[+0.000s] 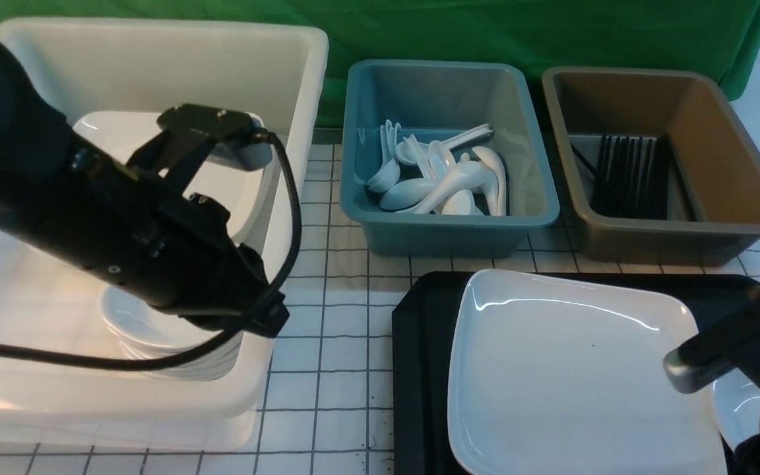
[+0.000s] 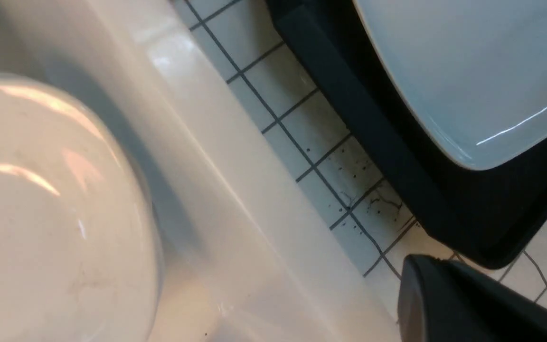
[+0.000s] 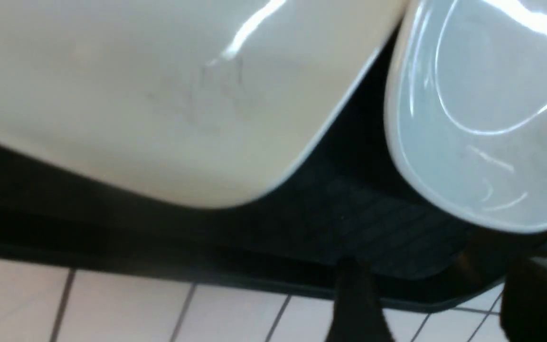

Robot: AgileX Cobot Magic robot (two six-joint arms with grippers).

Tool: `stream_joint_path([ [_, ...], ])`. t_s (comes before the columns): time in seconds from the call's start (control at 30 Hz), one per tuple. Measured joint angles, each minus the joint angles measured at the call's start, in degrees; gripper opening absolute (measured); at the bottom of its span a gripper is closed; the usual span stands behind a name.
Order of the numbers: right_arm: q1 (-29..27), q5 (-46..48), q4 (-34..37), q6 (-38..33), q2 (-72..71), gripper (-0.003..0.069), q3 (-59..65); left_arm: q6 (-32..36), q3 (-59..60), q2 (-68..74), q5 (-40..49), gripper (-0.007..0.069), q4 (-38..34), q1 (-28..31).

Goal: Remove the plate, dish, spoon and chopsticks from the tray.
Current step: Use the right arm to grab a small plate from the dinner plate

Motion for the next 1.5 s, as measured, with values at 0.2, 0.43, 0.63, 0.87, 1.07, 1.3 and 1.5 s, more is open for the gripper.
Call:
stream_joint_path([
  [0.2, 0.66, -0.12, -4.19, 0.13, 8.17, 0.0525, -0.86, 0.11, 0.13, -0.25, 0.59, 0.0004, -0.61, 0.00],
  [0.43, 0.66, -1.92, -11.04, 0.17, 14.33, 0.0528, -0.86, 0.11, 0.17, -0.25, 0.84, 0.0004, -2.25, 0.00],
  [0.63, 0.66, -4.68, -11.43, 0.20, 15.35, 0.0422, -0.86, -0.05, 0.17, -0.25, 0.98, 0.0004, -4.53, 0.00],
  [0.87, 1.11, -3.58, -11.73, 0.13, 15.17, 0.0145, -1.36, -0.23, 0.17, -0.25, 2.69, 0.0004, -7.06, 0.00],
  [1.07, 1.11, 3.26, -10.89, 0.12, 11.61, 0.0113, -1.36, -0.23, 0.17, -0.29, 2.48, 0.0004, -7.11, 0.00],
  [1.3, 1.11, 8.30, -5.00, 0.18, 1.01, 0.0085, -3.16, -0.23, 0.17, -0.29, 1.83, 0.0004, -7.48, 0.00],
  [1.5, 1.11, 8.30, 0.20, -0.30, -10.69, 0.0085, -6.16, -0.23, 0.17, -0.29, 0.81, 0.0004, -7.48, 0.00],
])
